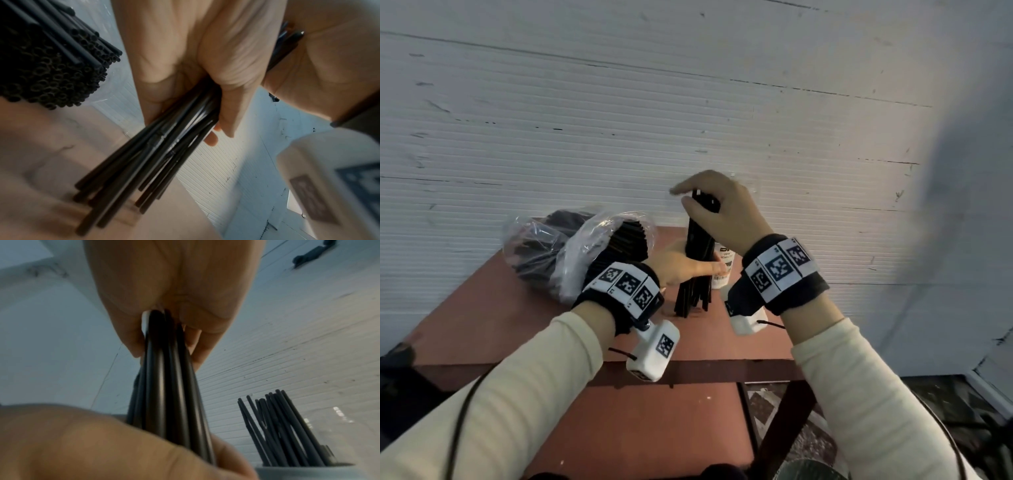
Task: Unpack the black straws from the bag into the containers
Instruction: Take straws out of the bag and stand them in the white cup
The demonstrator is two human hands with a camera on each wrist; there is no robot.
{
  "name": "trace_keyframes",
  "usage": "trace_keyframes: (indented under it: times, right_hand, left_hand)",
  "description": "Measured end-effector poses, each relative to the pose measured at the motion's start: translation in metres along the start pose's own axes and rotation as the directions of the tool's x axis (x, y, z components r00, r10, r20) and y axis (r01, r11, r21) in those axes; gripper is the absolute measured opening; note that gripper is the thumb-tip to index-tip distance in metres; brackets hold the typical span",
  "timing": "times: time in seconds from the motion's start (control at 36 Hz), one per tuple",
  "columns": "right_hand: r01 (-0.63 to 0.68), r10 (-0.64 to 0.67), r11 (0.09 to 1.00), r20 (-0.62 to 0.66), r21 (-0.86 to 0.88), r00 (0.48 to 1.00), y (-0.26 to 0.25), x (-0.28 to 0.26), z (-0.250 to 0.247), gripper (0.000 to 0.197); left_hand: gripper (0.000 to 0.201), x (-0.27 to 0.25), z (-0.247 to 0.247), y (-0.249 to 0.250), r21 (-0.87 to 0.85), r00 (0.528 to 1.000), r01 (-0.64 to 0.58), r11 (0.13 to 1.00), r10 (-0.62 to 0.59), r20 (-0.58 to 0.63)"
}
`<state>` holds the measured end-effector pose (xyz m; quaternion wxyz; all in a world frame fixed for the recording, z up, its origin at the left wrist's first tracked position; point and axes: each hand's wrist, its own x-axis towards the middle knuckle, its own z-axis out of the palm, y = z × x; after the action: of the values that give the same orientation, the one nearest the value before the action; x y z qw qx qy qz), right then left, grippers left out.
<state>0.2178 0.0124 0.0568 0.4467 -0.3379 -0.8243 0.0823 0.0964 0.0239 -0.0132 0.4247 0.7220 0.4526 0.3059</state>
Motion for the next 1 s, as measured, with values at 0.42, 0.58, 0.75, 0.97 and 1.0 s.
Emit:
trace_keyframes:
  times: [0.42, 0.58, 0.75, 0.97, 1.0]
  right_hand:
    - [0.016, -0.014, 0.996, 0.023, -0.090, 1.000, 0.011, -0.005, 0.009, 0.019]
    - [0.020, -0.025, 0.997, -0.058, -0.080, 0.998, 0.011, -0.007, 0.015, 0.025]
    - [0.006, -0.008, 0.997, -0.025, -0.078, 1.000, 0.008, -0.008, 0.016, 0.032]
    - [-0.159, 0.160, 0.987, -0.040, 0.020, 0.986, -0.003, -0.017, -0.002, 0.091]
    - [-0.189, 0.189, 0.982, 0.002, 0.003, 0.982, -0.001, -0.018, -0.004, 0.094]
  left_hand:
    - [0.032, -0.002, -0.003, -0.003, -0.102, 0.996, -0.049, 0.994, 0.041, -0.082]
    - [0.023, 0.001, -0.002, -0.015, -0.045, 0.996, 0.019, 0.999, -0.022, -0.082]
    - [0.036, -0.001, -0.007, -0.017, 0.035, 1.000, 0.019, 0.999, -0.019, 0.000]
    - [0.042, -0.017, -0.010, -0.004, 0.150, 0.997, -0.032, 0.988, 0.042, -0.069]
    - [0.038, -0.021, -0.013, 0.001, 0.189, 0.997, -0.051, 0.981, 0.061, -0.045]
